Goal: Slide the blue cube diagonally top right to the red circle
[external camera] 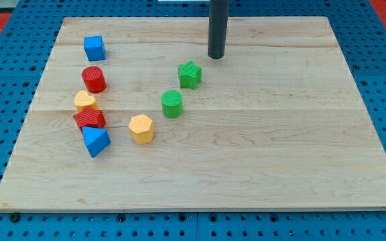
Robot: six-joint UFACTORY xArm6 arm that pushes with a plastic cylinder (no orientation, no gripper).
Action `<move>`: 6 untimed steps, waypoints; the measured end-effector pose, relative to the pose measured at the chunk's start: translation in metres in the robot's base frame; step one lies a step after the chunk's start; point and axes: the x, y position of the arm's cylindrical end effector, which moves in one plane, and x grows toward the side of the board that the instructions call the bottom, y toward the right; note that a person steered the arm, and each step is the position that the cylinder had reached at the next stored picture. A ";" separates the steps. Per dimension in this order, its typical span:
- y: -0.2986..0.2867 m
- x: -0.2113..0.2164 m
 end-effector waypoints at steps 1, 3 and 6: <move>-0.010 0.015; -0.191 0.039; -0.256 -0.018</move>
